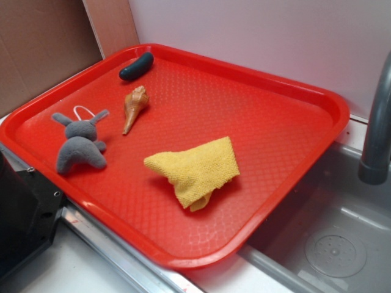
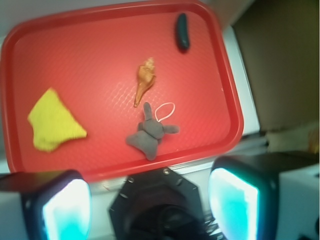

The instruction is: Grab the yellow cloth.

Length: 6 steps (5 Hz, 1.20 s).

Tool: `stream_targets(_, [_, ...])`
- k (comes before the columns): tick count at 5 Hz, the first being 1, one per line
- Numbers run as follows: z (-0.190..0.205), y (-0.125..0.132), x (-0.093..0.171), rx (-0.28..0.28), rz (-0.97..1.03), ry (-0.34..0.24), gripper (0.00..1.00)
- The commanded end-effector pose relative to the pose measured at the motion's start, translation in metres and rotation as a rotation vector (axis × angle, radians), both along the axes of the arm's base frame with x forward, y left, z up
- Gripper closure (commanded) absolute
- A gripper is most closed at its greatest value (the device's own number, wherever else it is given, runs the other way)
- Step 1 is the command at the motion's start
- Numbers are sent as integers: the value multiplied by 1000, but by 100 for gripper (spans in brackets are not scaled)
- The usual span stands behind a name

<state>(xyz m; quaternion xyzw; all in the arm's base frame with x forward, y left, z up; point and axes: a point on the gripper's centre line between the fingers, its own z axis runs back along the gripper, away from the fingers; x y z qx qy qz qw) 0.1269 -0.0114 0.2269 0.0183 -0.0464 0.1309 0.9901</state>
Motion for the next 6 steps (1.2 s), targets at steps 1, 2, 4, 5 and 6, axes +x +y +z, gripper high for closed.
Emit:
stream_targets(1, [-29,-22,25,-51,363,-37,0])
stream_targets(2, [-57,-55,29,-29,522,-73,0])
stream_targets(4, [-124,-94,44,53,723,-130,0])
stream_targets(5, [-145,-102,53,76,795,-158,0])
stream_targets(6, [-160,-111,64,67,844,-191,0])
